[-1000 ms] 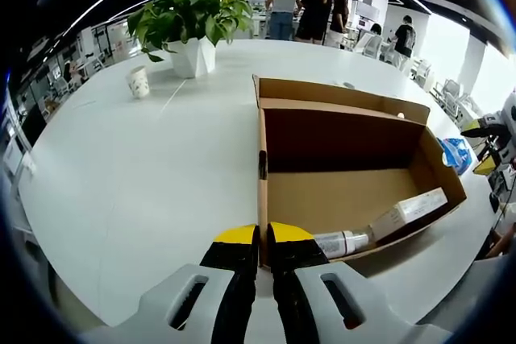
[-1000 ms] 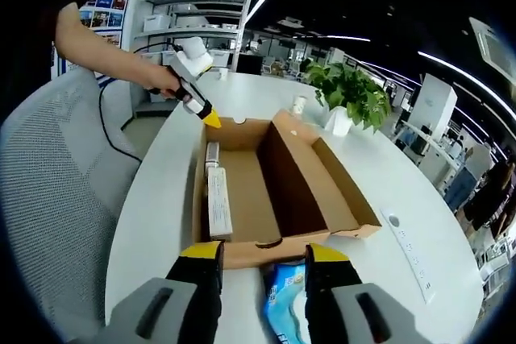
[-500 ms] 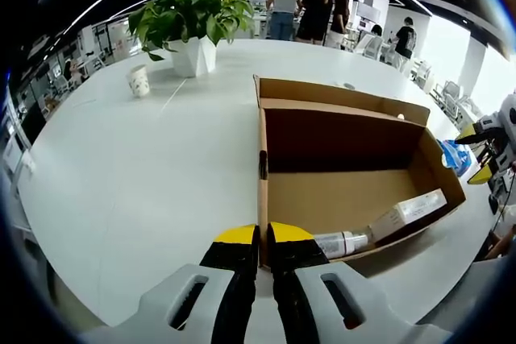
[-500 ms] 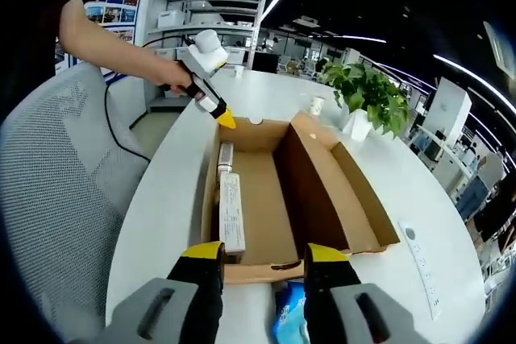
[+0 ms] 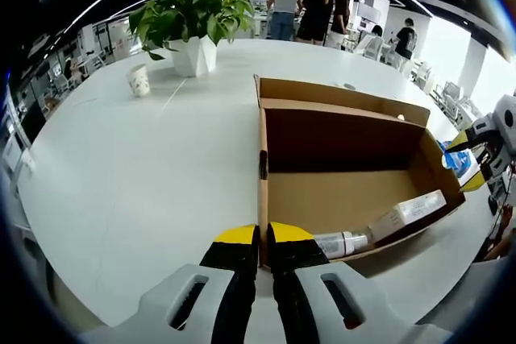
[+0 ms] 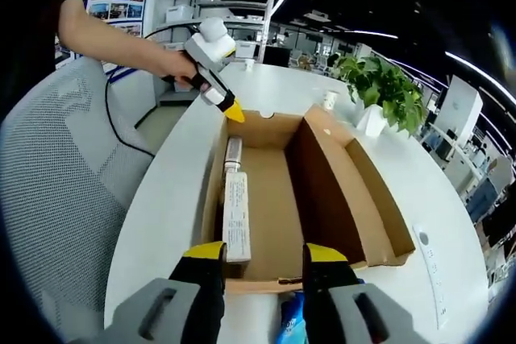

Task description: Operate the shoe box by opening the lid, removing the specified soft item, and placing it in the target area until the item is outside and the box remains undamaged.

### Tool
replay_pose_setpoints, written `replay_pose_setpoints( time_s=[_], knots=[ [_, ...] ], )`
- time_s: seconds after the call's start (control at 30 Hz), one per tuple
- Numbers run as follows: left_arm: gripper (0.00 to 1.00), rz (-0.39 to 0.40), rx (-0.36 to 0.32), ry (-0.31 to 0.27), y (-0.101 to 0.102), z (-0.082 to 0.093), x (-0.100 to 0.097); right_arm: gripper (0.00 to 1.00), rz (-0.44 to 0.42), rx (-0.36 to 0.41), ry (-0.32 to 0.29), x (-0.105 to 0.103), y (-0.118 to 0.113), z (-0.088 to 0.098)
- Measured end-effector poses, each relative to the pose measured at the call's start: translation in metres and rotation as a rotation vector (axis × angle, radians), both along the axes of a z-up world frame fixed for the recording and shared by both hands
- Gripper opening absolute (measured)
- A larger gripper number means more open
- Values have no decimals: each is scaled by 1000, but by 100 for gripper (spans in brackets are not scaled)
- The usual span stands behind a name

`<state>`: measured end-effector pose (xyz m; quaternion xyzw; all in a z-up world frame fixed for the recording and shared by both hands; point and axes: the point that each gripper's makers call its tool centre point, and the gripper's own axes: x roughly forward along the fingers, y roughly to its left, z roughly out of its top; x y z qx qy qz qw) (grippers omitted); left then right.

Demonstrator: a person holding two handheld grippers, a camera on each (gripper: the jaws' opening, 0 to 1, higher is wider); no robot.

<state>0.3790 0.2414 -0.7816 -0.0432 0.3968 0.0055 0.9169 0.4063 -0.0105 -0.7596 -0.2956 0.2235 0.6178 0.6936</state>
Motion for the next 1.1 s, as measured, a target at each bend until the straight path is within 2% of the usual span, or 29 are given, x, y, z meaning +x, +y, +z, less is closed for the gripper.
replay_pose_setpoints(
  time_s=[0.4, 0.93, 1.1],
  knots=[
    [2, 1, 0, 1, 2, -1, 2, 35, 32, -35, 28, 0, 9, -12],
    [2, 5, -7, 0, 1, 1, 0, 34, 79, -65, 63, -24, 26, -12],
    [3, 8, -10, -1, 0, 1, -1, 32, 85, -76, 67, -23, 29, -16]
  ],
)
